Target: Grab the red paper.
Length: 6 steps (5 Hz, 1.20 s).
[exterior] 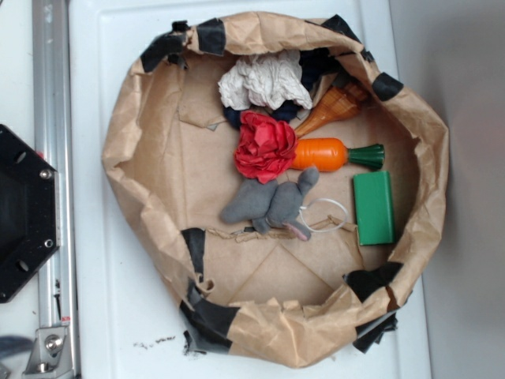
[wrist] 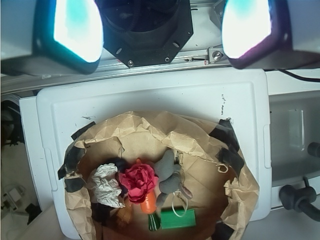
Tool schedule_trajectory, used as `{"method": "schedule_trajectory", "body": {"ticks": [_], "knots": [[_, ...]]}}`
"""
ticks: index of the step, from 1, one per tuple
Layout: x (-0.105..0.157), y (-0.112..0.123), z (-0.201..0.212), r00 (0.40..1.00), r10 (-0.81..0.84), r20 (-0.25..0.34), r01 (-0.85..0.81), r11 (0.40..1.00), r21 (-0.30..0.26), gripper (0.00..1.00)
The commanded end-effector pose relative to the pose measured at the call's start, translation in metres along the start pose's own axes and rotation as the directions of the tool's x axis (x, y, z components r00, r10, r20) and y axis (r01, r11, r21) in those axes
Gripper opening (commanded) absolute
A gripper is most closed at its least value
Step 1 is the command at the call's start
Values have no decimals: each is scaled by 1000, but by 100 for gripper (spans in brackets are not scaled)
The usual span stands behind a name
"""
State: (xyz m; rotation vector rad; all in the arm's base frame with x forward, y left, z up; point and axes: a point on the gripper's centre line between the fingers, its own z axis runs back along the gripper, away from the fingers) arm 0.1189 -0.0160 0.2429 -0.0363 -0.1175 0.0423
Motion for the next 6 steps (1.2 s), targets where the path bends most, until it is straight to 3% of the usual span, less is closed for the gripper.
{"method": "schedule_trajectory", "body": {"ticks": [1,3,4,5,6], "knots": [[0,0,0,1000,0,0,0,1000,0,100],[95,11,-88,950,-234,207,232,972,36,100],[117,18,-122,934,-318,166,306,948,94,100],[122,21,-142,925,-357,127,344,932,111,100],[115,32,-162,928,-370,45,360,921,150,100]]}}
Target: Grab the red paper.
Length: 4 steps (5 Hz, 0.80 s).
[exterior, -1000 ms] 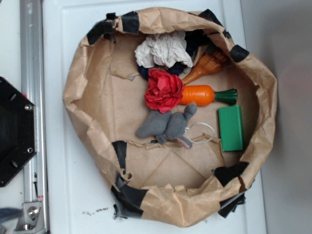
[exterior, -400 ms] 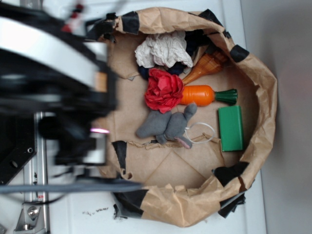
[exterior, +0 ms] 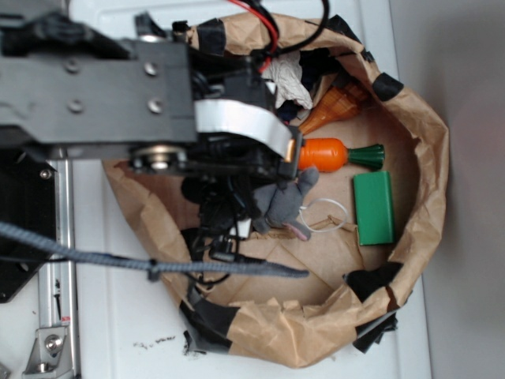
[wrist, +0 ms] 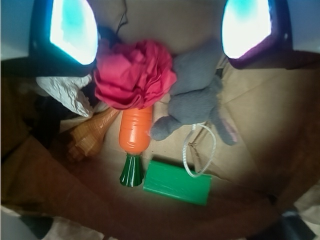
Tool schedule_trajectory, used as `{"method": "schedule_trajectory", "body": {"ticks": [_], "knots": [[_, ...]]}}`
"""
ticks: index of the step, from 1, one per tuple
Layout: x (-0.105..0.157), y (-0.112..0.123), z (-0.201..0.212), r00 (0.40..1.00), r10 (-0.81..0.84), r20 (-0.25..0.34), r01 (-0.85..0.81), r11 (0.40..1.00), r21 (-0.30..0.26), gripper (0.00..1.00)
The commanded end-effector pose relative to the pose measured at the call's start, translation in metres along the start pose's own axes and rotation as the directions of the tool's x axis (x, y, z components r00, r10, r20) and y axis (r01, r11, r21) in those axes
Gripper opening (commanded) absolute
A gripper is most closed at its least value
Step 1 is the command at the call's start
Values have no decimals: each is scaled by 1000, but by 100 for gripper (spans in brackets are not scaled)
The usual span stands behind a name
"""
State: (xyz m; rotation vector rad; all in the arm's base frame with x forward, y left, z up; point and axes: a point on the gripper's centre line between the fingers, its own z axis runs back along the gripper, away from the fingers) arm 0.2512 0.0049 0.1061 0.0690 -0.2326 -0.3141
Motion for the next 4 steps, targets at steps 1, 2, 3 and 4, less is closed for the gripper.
{"method": "schedule_trajectory", "body": {"ticks": [1,2,3,4], "knots": [[-13,23,-19,997,16,-77,-8,996,92,100],[-13,40,-18,998,58,-38,-54,994,91,100],[3,30,-38,1000,-15,13,15,1000,-8,100],[13,3,-59,994,-107,40,112,978,-176,100]]}}
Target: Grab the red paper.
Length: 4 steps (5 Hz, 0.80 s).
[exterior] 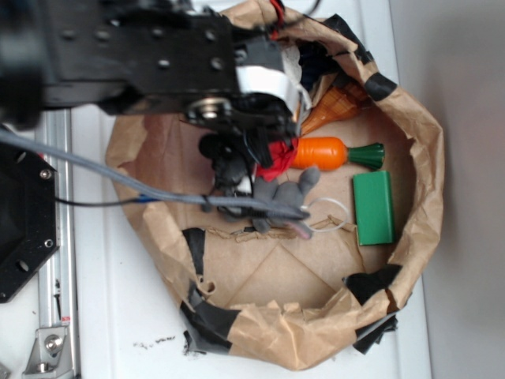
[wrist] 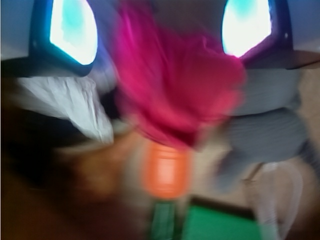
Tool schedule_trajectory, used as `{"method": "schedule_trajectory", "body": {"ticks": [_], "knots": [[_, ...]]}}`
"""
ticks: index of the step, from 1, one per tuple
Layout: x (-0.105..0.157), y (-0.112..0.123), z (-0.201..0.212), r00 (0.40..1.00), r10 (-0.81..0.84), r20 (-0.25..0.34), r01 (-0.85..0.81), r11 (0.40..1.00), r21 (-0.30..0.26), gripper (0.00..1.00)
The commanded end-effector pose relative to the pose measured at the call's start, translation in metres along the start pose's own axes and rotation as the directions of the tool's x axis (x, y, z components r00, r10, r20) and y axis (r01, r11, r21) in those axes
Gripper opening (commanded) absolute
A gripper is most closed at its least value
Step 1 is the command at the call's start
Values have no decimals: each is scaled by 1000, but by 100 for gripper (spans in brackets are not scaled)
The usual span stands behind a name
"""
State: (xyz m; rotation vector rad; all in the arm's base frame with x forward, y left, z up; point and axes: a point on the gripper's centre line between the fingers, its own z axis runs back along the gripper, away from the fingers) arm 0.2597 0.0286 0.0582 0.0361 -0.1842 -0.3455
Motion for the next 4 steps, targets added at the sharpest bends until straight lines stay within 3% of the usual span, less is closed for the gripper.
{"method": "schedule_trajectory", "body": {"ticks": [1,2,4], "knots": [[18,-29,-15,995,-89,48,96,978,-184,100],[15,-31,-18,998,-58,19,60,988,-143,0],[15,-14,31,989,150,17,-150,989,-4,0]]}}
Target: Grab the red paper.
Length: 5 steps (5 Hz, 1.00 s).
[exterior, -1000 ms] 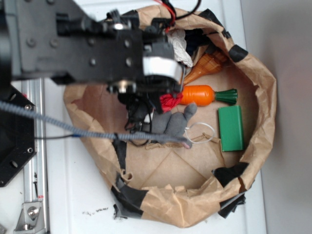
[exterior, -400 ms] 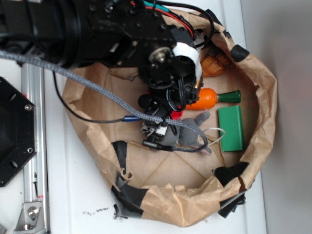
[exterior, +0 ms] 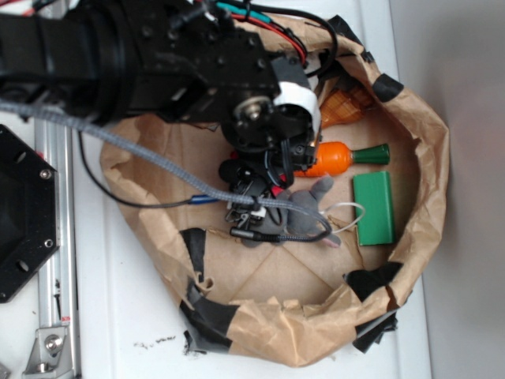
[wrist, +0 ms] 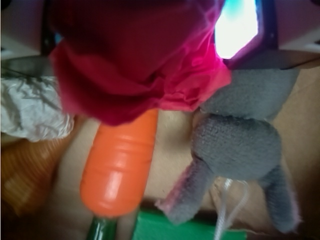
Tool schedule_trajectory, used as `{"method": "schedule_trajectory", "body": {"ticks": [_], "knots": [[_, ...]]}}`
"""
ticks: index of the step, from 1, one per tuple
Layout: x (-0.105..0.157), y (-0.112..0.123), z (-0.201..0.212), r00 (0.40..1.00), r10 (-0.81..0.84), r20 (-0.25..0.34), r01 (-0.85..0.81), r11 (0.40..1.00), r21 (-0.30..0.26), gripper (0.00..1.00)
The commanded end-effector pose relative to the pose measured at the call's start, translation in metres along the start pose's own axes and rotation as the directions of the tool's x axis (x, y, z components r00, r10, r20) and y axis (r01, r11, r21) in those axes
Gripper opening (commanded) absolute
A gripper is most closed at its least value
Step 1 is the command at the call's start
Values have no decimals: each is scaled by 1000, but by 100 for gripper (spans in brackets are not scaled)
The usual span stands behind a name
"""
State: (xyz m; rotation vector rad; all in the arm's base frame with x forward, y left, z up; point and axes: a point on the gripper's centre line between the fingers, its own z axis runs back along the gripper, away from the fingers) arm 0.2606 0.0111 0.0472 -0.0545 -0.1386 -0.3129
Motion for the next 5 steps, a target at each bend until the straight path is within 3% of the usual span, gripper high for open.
{"method": "schedule_trajectory", "body": {"ticks": [1,2,3,4,5], "knots": [[13,-6,89,977,178,121,-186,981,54,0],[18,-11,131,971,201,130,-201,980,-13,0],[20,-16,143,972,209,104,-203,977,-60,0],[15,-33,141,894,445,54,-444,896,-30,0],[14,-38,137,809,586,41,-587,810,2,0]]}}
